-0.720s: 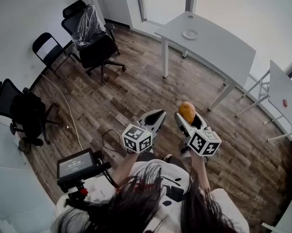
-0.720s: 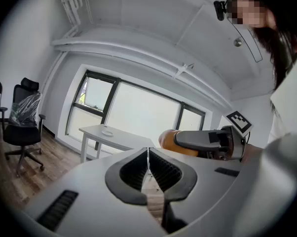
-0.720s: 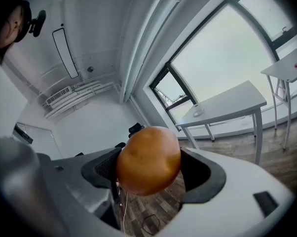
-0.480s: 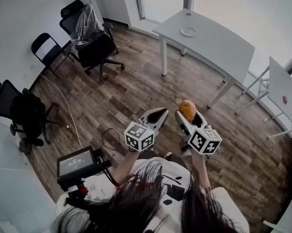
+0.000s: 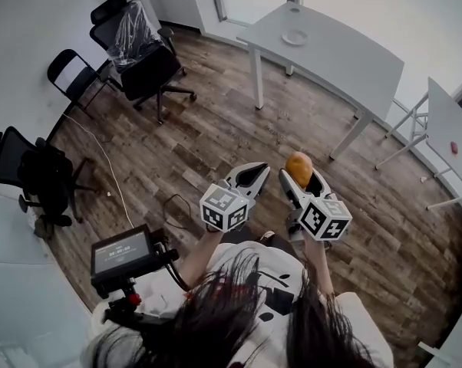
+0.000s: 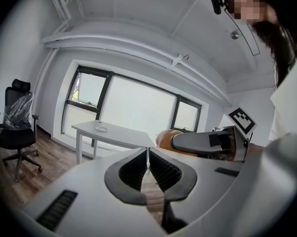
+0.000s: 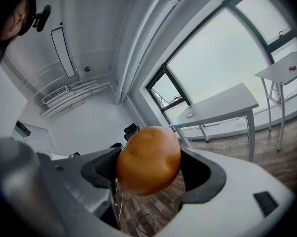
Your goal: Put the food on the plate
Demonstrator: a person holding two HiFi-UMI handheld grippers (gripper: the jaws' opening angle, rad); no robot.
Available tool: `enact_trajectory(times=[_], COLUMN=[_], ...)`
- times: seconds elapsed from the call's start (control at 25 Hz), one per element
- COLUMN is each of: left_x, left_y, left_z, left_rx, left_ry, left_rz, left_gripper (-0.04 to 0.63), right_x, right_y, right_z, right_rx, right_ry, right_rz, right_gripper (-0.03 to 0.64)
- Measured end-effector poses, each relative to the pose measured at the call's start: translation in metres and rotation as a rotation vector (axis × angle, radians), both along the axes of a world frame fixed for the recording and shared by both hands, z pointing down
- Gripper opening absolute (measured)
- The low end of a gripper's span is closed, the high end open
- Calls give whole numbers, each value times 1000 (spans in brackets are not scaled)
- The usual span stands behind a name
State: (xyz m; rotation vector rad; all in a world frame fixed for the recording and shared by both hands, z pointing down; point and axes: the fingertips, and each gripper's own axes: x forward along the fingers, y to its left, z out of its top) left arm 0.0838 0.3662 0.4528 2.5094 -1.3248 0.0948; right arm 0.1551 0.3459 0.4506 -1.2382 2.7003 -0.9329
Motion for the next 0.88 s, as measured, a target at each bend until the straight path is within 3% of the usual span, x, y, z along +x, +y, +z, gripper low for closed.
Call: enact_trajectory(times=[0.16, 0.56, 0.88], left_x=[3, -13, -28], left_y=[0, -13, -62], left_z=[2, 3, 17], left_rx=[-10, -33, -61], left_ry=[-38, -16, 0], left_rz=[-10, -52, -54], left_gripper=[6, 6, 6], right_x=[3, -15, -26], right_y=[-2, -19, -60], right_z=[4, 10, 22], right_rx=[-7, -32, -65], right_ry=[-8, -1, 20], right_rz=[2, -43, -47], right_gripper=[380, 380, 380])
